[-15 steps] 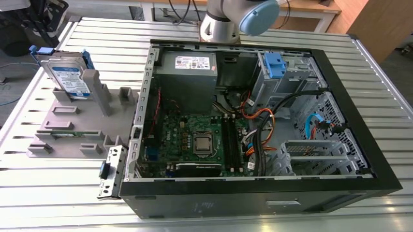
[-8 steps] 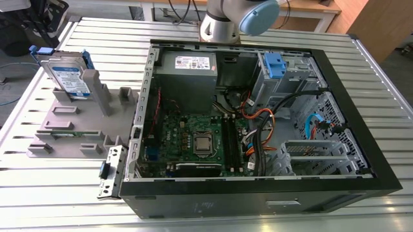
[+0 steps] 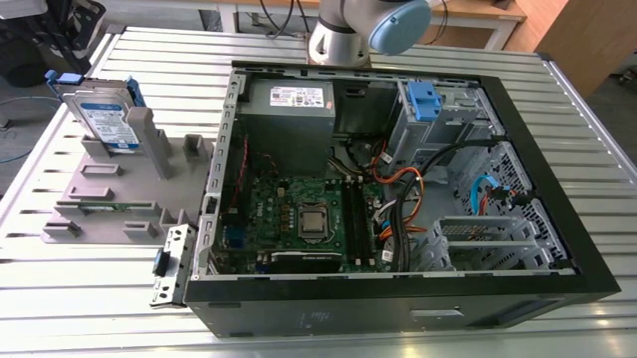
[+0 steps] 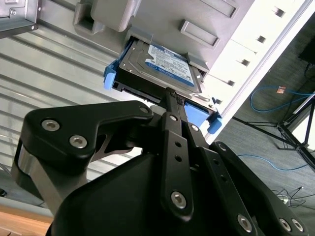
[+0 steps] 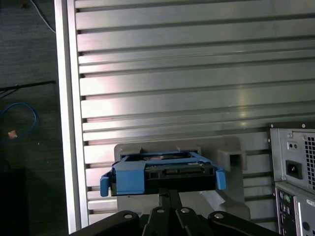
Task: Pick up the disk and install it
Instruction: 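Reach for the disk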
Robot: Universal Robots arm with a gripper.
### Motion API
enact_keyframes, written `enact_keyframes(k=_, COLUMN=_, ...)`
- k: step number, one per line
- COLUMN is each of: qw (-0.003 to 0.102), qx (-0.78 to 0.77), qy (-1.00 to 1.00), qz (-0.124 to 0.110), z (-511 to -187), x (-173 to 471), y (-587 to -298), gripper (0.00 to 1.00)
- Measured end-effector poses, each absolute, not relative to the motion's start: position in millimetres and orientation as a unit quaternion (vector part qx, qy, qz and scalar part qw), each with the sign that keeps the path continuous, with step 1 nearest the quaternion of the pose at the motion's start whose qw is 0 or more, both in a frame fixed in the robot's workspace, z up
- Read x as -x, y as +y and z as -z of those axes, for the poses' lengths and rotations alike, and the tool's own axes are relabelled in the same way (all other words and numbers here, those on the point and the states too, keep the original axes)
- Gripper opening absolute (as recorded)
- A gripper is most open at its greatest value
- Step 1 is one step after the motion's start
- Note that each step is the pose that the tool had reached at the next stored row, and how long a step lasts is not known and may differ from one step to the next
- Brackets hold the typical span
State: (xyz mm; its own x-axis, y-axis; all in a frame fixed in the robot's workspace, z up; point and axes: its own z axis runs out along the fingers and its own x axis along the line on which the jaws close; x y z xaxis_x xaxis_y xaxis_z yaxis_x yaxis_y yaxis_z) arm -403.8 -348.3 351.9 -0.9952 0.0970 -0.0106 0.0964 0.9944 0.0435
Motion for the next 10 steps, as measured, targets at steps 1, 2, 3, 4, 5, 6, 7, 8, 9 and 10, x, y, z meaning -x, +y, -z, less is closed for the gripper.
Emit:
enact_keyframes(k=1, qw=0.006, qx=-0.048, qy=0.999, qz=-0.021, z=-352.0, x=403.8, y=-348.3, gripper=0.11)
enact_keyframes(k=2, qw=0.006, qx=-0.048, qy=0.999, qz=-0.021, z=-352.1, x=403.8, y=-348.4, gripper=0.11)
enact_keyframes(k=3, qw=0.006, qx=-0.048, qy=0.999, qz=-0.021, z=-352.0, x=403.8, y=-348.3, gripper=0.11)
enact_keyframes(k=4, qw=0.006, qx=-0.048, qy=0.999, qz=-0.021, z=-351.9, x=403.8, y=-348.3, gripper=0.11)
enact_keyframes(k=5, qw=0.005, qx=-0.048, qy=0.999, qz=-0.021, z=-351.9, x=403.8, y=-348.3, gripper=0.11)
enact_keyframes(k=6, qw=0.005, qx=-0.048, qy=0.999, qz=-0.021, z=-351.7, x=403.7, y=-348.3, gripper=0.11)
enact_keyframes(k=7, qw=0.005, qx=-0.048, qy=0.999, qz=-0.021, z=-351.3, x=403.7, y=-348.3, gripper=0.11)
enact_keyframes(k=8, qw=0.005, qx=-0.048, qy=0.999, qz=-0.021, z=-350.9, x=403.7, y=-348.3, gripper=0.11)
enact_keyframes(k=9, qw=0.005, qx=-0.048, qy=0.999, qz=-0.021, z=-350.5, x=403.7, y=-348.3, gripper=0.11)
enact_keyframes(k=10, qw=0.005, qx=-0.048, qy=0.999, qz=-0.021, z=-350.1, x=403.7, y=-348.3, gripper=0.11)
